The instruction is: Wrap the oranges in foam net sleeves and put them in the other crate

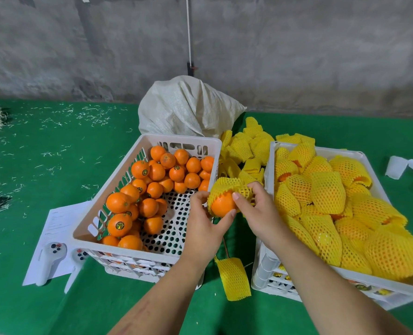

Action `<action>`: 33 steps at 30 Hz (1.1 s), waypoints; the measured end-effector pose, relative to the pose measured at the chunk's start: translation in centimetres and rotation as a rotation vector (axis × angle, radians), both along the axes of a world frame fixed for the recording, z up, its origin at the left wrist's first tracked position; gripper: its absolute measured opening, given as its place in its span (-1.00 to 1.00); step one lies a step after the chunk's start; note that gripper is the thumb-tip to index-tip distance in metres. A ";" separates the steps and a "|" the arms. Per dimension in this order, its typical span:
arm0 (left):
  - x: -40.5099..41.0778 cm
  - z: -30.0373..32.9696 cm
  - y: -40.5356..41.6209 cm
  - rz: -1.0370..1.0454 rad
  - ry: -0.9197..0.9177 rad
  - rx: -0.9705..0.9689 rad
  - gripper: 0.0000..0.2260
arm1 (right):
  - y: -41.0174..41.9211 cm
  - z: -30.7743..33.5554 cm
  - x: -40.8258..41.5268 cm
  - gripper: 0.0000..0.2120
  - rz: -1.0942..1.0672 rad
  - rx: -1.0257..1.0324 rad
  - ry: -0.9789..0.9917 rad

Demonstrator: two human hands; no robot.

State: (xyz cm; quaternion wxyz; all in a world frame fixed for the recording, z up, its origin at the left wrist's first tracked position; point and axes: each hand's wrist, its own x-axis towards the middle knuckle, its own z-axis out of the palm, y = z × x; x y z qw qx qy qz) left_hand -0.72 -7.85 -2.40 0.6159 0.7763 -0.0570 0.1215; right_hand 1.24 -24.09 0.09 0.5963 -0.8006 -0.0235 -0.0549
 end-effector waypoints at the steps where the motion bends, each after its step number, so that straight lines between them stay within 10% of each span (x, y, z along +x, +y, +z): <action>1: 0.0 0.0 0.0 -0.001 -0.008 -0.005 -0.45 | -0.1 -0.1 0.1 -0.88 -0.017 -0.014 -0.038; 7: 1.0 -0.3 0.5 0.088 -0.013 0.039 -0.44 | 0.5 -0.5 -0.6 -0.71 0.185 -0.298 -0.238; 12: 0.7 0.1 0.5 0.013 0.037 -0.178 -0.51 | 0.5 0.1 -0.2 -0.52 0.164 -0.139 -0.013; 17: 1.2 -0.6 0.7 -0.119 0.032 0.016 -0.31 | 0.3 0.2 -0.2 -0.36 0.189 -0.296 0.032; 33: 0.9 -0.3 0.6 -0.101 0.087 0.000 -0.24 | 0.8 0.6 0.2 -0.27 0.172 0.121 0.210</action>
